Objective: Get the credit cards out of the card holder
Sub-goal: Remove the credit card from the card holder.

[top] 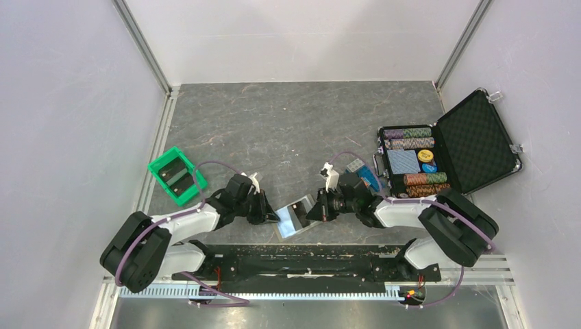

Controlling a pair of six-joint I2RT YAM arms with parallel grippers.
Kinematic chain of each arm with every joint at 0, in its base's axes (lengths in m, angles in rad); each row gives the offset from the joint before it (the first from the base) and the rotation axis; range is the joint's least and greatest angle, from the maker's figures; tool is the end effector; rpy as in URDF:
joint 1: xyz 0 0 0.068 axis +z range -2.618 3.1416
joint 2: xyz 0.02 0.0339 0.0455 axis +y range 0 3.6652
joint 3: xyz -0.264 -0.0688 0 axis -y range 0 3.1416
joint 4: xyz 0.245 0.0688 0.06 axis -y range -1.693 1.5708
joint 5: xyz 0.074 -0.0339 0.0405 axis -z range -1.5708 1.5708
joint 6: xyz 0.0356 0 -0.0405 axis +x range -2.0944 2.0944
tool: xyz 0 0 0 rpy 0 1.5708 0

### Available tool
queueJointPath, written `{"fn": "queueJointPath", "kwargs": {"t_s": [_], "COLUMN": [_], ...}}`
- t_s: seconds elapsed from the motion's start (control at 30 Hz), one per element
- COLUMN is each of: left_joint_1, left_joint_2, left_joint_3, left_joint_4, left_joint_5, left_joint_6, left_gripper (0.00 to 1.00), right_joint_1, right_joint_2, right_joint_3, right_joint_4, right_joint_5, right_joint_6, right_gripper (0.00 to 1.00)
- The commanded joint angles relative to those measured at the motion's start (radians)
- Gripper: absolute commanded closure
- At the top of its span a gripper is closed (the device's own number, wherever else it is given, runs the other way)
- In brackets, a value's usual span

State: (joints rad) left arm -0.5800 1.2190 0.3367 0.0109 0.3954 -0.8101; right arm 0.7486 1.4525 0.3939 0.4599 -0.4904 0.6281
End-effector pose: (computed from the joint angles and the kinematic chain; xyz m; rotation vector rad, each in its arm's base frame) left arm 0.1596 -0.1210 0.1285 -0.1124 2.6664 -1.0311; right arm 0.1705 0.1813 0.1321 -0.4574 2.3570 1.2589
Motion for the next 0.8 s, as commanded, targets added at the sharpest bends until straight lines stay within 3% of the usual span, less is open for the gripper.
{"fn": "queueJointPath", "kwargs": {"t_s": [0.0, 0.17, 0.37, 0.53, 0.77], "left_joint_1": [-0.003, -0.003, -0.003, -0.004, -0.003], "left_joint_2": [-0.007, -0.001, -0.049, -0.111, -0.216], "left_joint_3": [-0.017, 0.015, 0.070, 0.165, 0.282], "left_joint_4": [-0.048, -0.048, -0.075, -0.137, -0.211], "left_joint_5": [-0.050, 0.008, 0.068, 0.115, 0.130], "left_joint_6": [0.046, 0.037, 0.042, 0.088, 0.218], "left_gripper": [0.77, 0.74, 0.60, 0.41, 0.38], "right_joint_1": [-0.017, -0.041, -0.077, -0.105, -0.110], "right_joint_2": [-0.055, -0.135, -0.240, -0.274, -0.310], "right_joint_3": [0.010, 0.027, 0.065, 0.124, 0.168], "right_joint_4": [-0.070, -0.170, -0.276, -0.382, -0.436], "right_joint_5": [0.031, 0.075, 0.084, 0.013, -0.200], "right_joint_6": [-0.042, -0.084, -0.150, -0.252, -0.324], "right_gripper": [1.00, 1.00, 1.00, 1.00, 1.00]}}
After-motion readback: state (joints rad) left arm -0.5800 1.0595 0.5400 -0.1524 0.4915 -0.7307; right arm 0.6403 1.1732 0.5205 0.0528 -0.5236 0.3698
